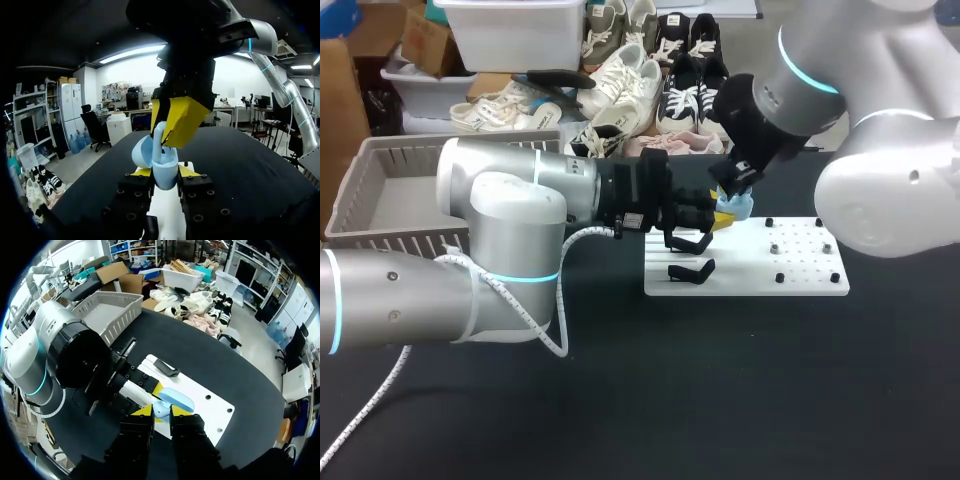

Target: Pick up each earbud case from the left stands, insert the matching earbuds, close the lid, and place the case in the box.

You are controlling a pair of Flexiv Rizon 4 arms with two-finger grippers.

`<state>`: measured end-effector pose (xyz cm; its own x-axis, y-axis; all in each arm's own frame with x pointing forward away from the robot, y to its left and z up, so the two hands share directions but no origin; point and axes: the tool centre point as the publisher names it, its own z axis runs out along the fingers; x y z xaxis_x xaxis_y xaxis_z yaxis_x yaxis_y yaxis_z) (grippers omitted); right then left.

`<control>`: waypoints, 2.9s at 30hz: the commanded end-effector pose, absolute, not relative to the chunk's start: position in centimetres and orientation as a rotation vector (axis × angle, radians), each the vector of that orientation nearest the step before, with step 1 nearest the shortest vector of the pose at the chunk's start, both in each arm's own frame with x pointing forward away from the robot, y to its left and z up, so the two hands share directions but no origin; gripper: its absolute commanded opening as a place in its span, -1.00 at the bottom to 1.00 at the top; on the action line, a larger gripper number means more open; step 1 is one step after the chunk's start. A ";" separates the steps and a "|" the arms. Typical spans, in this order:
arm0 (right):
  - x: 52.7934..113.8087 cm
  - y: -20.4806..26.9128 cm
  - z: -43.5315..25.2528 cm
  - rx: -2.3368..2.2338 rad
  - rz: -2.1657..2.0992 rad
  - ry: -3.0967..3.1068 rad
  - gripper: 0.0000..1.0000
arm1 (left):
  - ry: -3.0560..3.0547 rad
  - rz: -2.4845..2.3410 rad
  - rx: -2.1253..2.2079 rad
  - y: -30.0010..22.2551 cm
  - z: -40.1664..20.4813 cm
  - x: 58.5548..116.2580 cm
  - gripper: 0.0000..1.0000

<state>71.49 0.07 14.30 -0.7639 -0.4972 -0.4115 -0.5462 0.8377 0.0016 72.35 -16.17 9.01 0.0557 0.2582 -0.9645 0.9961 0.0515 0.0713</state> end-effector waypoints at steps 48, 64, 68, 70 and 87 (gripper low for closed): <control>70.6 -0.5 13.9 -0.740 0.145 2.657 -1.00 | 1.374 -0.979 1.375 -16.2 9.1 72.2 -1.00; 70.8 0.0 13.9 -0.748 0.146 2.656 -1.00 | 1.374 -0.979 1.375 -16.2 9.1 72.2 -1.00; 71.0 0.1 13.8 -0.747 0.147 2.658 -1.00 | 1.374 -0.979 1.375 -16.2 9.1 72.2 -1.00; 71.0 0.1 13.7 -0.748 0.146 2.660 -1.00 | 1.374 -0.979 1.375 -16.2 9.1 72.2 -1.00; 71.2 0.1 13.4 -0.758 0.142 2.677 -1.00 | 1.374 -0.979 1.375 -16.2 9.1 72.2 -1.00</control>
